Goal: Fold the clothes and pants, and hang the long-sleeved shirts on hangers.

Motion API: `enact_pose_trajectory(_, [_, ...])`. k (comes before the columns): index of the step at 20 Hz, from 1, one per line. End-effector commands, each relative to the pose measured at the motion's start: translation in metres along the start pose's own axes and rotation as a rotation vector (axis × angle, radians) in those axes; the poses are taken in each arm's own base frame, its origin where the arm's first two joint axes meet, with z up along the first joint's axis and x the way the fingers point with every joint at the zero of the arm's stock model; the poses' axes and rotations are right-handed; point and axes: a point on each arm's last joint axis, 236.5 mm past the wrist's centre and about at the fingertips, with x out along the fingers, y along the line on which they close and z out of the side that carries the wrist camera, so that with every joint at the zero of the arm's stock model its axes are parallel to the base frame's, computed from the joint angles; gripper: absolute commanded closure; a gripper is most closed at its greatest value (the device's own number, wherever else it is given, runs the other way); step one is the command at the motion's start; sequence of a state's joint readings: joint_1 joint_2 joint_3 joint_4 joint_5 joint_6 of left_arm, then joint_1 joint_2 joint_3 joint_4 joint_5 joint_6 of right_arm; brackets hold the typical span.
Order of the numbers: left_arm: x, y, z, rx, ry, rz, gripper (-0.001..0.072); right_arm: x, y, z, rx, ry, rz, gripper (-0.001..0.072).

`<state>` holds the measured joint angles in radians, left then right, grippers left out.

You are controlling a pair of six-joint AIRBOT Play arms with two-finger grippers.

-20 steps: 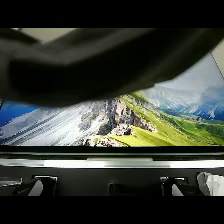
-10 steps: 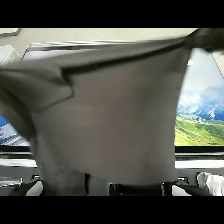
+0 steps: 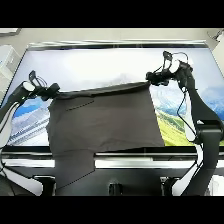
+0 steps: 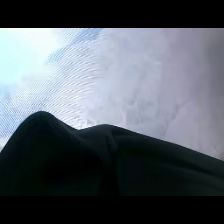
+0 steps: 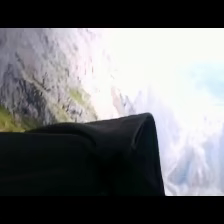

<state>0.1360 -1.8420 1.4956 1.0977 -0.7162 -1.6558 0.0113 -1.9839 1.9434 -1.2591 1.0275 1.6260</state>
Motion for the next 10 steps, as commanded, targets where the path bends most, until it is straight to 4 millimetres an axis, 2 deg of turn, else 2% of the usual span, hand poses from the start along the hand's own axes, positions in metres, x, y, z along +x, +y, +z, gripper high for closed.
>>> enact_pose_trajectory(1, [0.041,-0.014,0.012,0.003,0.043,-0.027,0.0636,0.028,-0.024,0.023,0.057,-0.111,-0.034,0.0615])
enact_pose_trajectory(2, [0.04,-0.021,0.018,-0.011,0.049,-0.04,0.0478,0.026,-0.023,0.027,0.067,-0.128,-0.031,0.0457])
enact_pose_trajectory(3, [0.036,-0.026,0.022,-0.017,0.058,-0.049,0.0271,0.023,-0.022,0.029,0.078,-0.13,-0.029,0.0272])
enact_pose_trajectory(4, [0.026,-0.031,0.028,-0.008,0.063,-0.058,0.0056,0.017,-0.022,0.03,0.088,-0.122,-0.032,0.0225])
enact_pose_trajectory(5, [0.014,-0.034,0.035,-0.001,0.071,-0.065,0.0017,0.008,-0.021,0.03,0.097,-0.11,-0.03,0.0224])
enact_pose_trajectory(6, [-0.003,-0.036,0.045,-0.003,0.076,-0.071,0.0017,-0.007,-0.025,0.033,0.122,-0.104,-0.032,0.0209])
enact_pose_trajectory(7, [-0.021,-0.036,0.053,-0.008,0.087,-0.075,0.0017,-0.025,-0.032,0.038,0.158,-0.109,-0.034,0.014])
enact_pose_trajectory(8, [-0.046,-0.034,0.06,-0.011,0.103,-0.075,0.0021,-0.047,-0.041,0.04,0.191,-0.108,-0.036,0.0111])
enact_pose_trajectory(10, [-0.099,-0.023,0.065,-0.051,0.132,-0.058,0.0034,-0.094,-0.058,0.04,0.225,-0.092,-0.029,0.0112])
